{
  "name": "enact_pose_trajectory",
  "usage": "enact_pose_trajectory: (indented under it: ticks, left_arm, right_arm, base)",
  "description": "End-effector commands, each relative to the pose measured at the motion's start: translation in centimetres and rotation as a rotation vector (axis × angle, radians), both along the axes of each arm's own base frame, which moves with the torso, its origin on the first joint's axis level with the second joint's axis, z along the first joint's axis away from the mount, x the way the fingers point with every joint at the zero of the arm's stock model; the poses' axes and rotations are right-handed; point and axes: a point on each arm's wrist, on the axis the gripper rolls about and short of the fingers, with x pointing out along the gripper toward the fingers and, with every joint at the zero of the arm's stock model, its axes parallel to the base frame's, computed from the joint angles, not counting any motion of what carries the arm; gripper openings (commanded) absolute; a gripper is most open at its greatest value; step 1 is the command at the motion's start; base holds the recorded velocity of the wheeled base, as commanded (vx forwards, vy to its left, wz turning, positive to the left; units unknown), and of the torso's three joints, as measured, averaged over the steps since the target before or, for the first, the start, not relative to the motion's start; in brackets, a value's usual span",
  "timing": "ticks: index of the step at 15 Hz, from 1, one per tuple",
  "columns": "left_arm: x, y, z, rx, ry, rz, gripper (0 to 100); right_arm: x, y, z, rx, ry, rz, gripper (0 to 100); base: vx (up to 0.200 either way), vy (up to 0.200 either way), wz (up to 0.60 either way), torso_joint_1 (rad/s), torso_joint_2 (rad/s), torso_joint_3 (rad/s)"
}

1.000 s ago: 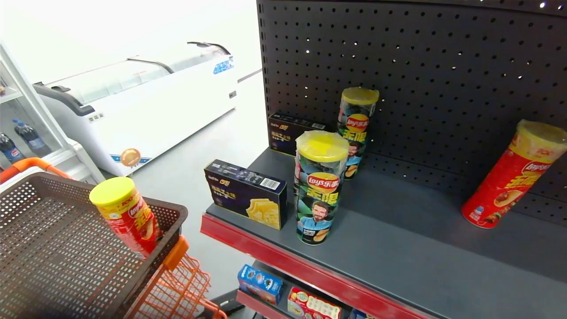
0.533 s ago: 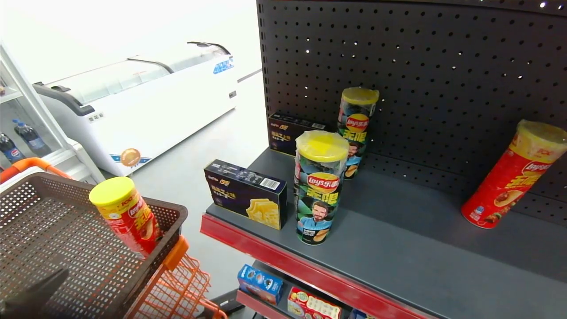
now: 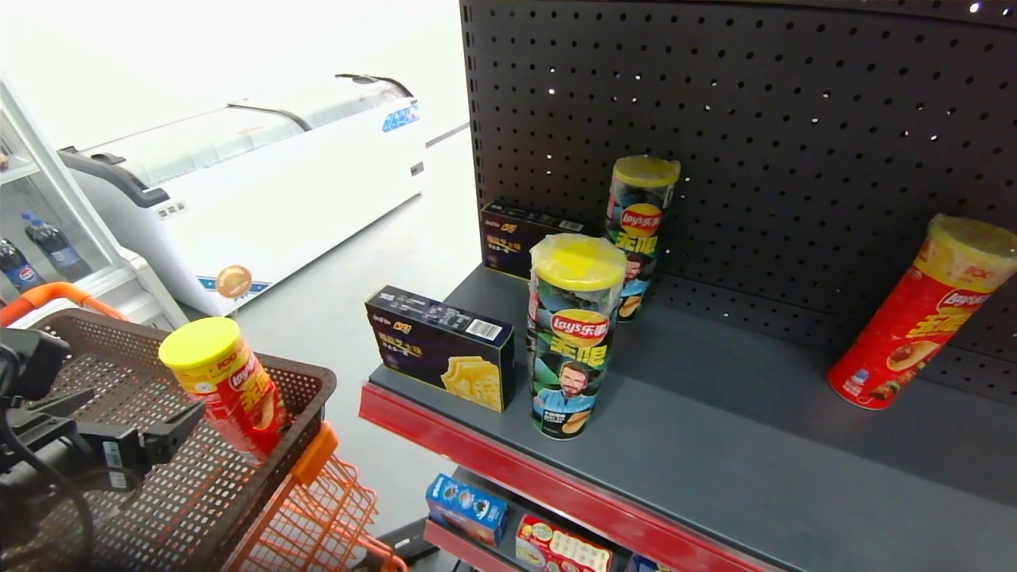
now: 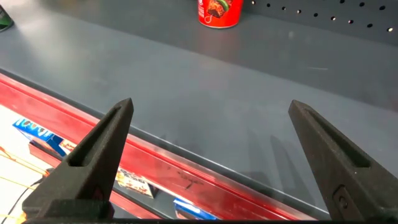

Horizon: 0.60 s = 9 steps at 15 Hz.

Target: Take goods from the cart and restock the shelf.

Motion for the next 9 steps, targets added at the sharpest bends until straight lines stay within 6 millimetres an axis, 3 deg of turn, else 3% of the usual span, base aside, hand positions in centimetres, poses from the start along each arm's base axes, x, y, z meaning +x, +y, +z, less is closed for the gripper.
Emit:
enact_pose_trajectory:
  ticks: [1,6,9]
  left_arm:
    - [2.8,0.6,-3.3,-0.032,0.101,-0.003,100]
    - [6.2,0.4,-4.9,-0.139,0.027,-0.008,100]
    - [7.1,0.6,-5.8,-0.138,0.032,-0.005,100]
  right_arm:
    - [0.0,0.0,0.0,-0.001,0.001,0.001,100]
    - [0.0,0.0,0.0,-0.001,0.001,0.001,100]
    - [0.0,0.0,0.0,-0.001,0.001,0.001,100]
  base:
    - [0.0,0.0,0.0,0.0,0.0,0.0]
    - [0.0,0.0,0.0,0.0,0.0,0.0]
    - [0.0,0.0,0.0,0.0,0.0,0.0]
